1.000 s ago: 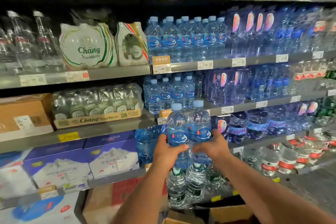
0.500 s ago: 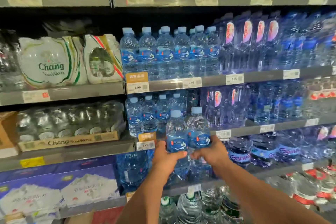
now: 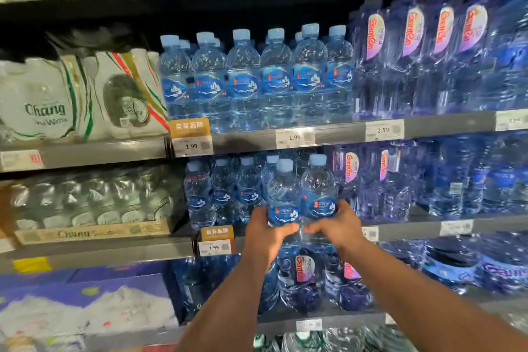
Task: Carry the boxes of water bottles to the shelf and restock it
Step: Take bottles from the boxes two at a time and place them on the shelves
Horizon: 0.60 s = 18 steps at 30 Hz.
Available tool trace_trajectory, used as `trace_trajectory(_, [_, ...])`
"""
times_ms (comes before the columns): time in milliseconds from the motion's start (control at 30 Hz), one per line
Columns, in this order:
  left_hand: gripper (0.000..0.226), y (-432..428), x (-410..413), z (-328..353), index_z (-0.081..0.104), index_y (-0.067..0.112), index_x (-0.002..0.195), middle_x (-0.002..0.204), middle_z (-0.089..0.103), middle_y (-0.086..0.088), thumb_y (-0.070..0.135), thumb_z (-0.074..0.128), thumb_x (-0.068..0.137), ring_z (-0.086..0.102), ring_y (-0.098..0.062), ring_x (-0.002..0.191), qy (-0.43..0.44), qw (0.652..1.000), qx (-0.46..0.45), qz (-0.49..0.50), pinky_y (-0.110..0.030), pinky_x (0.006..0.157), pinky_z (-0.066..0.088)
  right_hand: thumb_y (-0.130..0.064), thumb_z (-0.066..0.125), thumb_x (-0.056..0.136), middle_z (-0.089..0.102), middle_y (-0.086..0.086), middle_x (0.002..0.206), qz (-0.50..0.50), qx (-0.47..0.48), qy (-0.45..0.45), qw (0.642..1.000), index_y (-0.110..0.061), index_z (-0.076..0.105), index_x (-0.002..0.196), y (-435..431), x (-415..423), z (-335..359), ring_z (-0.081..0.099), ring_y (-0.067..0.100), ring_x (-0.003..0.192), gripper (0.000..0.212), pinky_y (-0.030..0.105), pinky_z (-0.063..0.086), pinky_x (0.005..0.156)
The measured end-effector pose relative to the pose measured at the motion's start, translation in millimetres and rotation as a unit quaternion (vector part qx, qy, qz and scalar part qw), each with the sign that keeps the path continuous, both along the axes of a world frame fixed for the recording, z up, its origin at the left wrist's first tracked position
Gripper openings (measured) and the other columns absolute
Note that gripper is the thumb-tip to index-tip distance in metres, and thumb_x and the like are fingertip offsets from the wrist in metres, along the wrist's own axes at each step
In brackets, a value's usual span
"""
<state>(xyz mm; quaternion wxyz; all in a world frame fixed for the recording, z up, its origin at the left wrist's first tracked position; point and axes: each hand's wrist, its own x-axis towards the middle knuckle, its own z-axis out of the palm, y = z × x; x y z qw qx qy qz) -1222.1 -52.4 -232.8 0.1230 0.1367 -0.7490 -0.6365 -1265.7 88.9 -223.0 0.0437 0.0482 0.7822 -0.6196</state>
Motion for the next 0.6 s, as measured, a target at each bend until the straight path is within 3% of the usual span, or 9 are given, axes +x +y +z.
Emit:
trace_trajectory(67, [0.043,-1.0,-11.3,2.1,0.053,0.011,0.105,0.093,0.062,0.005,0.01,0.081,0.072,0.062,-0.014,0.087,0.005,1.0,-0.027,-0.014,-0.014,0.063,0.041,0.007,0.082,0.057,0.064,0.012,0.102,-0.019,0.01,0.012,1.0,-0.004,0.044,0.124,-0.2,-11.1,1.6,0.064,0.022,0.076,0.078,0.029,0.053,0.059])
trace_trajectory(200, [0.054,-0.3,-34.7,0.5,0.049,0.007,0.111,0.097,0.051,0.002,0.025,0.082,0.072,0.05,-0.017,0.091,0.015,0.994,-0.106,0.011,-0.025,0.074,0.038,-0.006,0.089,0.05,0.065,0.011,0.105,-0.059,0.069,0.038,0.995,-0.007,0.049,0.12,-7.2,-27.2,2.6,0.062,0.029,0.096,0.081,0.042,0.053,0.085])
trace_trajectory(367, [0.048,2.1,-63.2,-9.4,0.056,0.019,0.099,0.098,0.067,-0.004,0.023,0.087,0.062,0.066,-0.024,0.093,0.01,0.993,-0.118,0.023,-0.039,0.081,0.054,-0.01,0.09,0.054,0.065,0.009,0.103,-0.101,0.084,0.043,0.99,-0.01,0.05,0.116,-9.3,-39.6,-2.7,0.063,0.029,0.093,0.074,0.042,0.054,0.084])
trace_trajectory(533, [0.066,8.1,-81.9,-14.7,0.058,0.006,0.123,0.126,0.049,-0.012,0.036,0.082,0.069,0.051,-0.029,0.114,0.01,0.983,-0.178,0.038,-0.043,0.096,0.046,-0.017,0.093,0.046,0.066,0.01,0.103,-0.124,0.141,0.072,0.98,-0.01,0.058,0.103,-9.9,-60.1,-10.3,0.064,0.026,0.092,0.068,0.041,0.055,0.083])
trace_trajectory(600, [0.068,8.9,-86.3,-16.7,0.057,0.007,0.125,0.128,0.049,-0.01,0.035,0.083,0.068,0.052,-0.028,0.116,0.017,0.985,-0.167,0.042,-0.042,0.098,0.045,-0.019,0.094,0.046,0.065,0.011,0.105,-0.132,0.155,0.073,0.976,-0.008,0.058,0.105,-13.2,-66.0,-14.3,0.063,0.027,0.096,0.069,0.041,0.054,0.085])
